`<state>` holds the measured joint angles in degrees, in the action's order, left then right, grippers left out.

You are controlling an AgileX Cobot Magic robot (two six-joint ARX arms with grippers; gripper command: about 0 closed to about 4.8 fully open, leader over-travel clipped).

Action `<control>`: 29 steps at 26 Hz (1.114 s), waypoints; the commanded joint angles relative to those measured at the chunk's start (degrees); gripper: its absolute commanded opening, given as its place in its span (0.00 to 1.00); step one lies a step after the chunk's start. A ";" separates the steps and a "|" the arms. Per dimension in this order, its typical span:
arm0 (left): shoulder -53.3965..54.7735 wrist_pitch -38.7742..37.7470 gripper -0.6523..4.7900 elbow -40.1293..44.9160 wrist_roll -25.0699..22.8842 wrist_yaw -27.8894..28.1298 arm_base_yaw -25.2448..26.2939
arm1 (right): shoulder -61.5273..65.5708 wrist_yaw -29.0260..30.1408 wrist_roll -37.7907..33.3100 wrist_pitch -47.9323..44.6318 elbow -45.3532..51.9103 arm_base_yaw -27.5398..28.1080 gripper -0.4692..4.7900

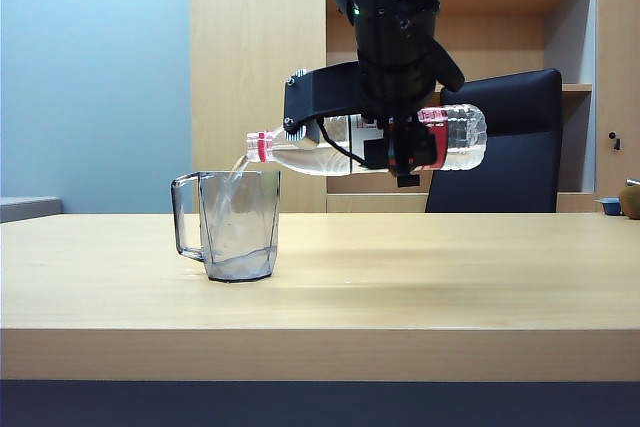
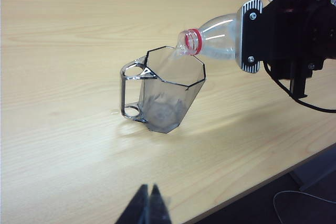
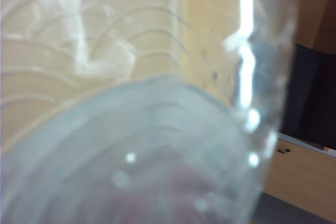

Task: Pick up the mineral water bottle on the table and pour water into the mug until it's half full.

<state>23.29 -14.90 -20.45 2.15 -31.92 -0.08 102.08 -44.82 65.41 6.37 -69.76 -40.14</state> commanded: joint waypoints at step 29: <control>-0.02 0.39 0.11 -0.26 -0.22 -0.24 0.02 | -0.68 -3.32 0.87 2.36 -0.48 -0.31 0.62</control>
<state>23.29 -14.90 -20.45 2.15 -31.92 -0.08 102.02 -46.98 66.08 9.58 -69.84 -40.32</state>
